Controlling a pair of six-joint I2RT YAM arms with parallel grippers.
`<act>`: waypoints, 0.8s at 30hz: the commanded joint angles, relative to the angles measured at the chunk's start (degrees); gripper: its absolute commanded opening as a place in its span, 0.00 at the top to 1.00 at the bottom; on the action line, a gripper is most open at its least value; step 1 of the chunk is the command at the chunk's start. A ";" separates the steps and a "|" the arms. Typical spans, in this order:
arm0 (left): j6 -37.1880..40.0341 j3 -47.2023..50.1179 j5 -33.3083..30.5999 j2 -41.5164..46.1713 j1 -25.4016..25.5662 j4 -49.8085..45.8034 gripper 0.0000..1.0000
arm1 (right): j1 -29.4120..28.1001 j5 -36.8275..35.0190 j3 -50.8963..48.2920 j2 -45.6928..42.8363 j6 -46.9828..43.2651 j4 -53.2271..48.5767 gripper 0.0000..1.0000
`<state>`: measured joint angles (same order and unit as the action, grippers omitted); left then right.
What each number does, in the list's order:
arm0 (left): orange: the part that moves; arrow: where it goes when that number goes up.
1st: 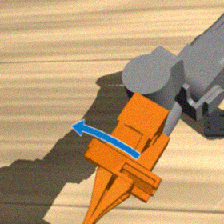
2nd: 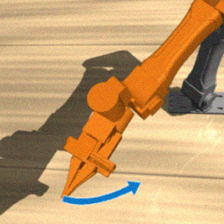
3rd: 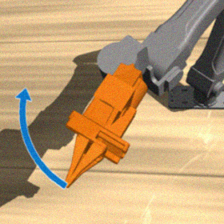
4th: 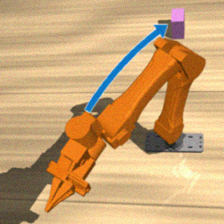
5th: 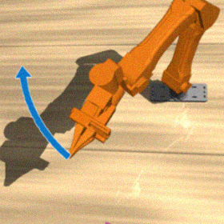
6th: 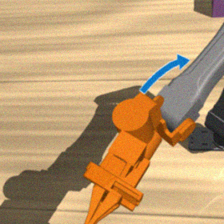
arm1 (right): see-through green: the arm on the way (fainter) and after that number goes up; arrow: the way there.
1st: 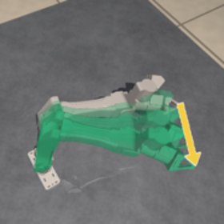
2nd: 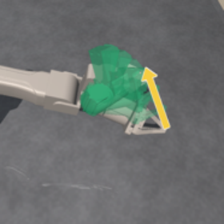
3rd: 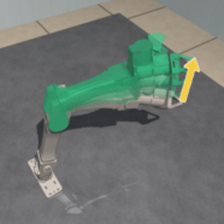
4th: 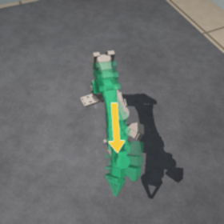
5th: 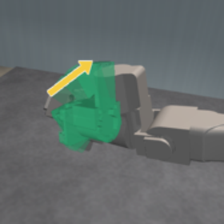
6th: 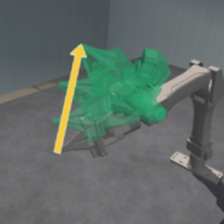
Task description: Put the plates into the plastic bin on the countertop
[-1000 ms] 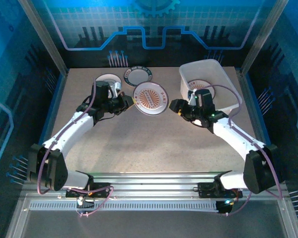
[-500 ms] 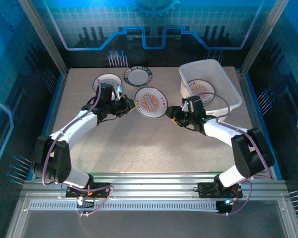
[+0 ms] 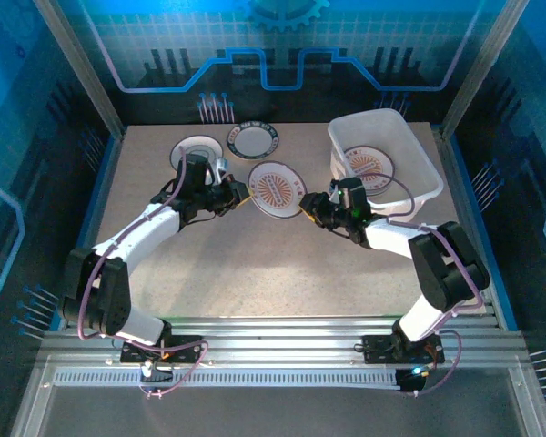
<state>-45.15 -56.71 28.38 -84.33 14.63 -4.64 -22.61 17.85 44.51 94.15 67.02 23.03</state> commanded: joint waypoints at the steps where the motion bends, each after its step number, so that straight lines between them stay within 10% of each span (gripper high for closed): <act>1: -0.59 0.73 2.13 0.26 0.49 2.04 1.00 | -0.81 -2.05 -0.70 0.28 2.21 4.17 0.72; 16: 0.82 1.69 1.91 3.03 0.48 -1.77 1.00 | -1.88 -6.81 -1.72 -7.75 1.15 2.10 1.00; 24: 0.68 1.06 1.68 3.53 0.53 -2.18 0.80 | -2.21 -9.76 1.43 -13.79 -3.90 -6.85 1.00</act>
<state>-44.91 -55.53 28.27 -82.94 14.81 -6.70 -23.86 10.33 43.48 83.61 66.74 19.73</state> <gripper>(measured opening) 0.187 0.064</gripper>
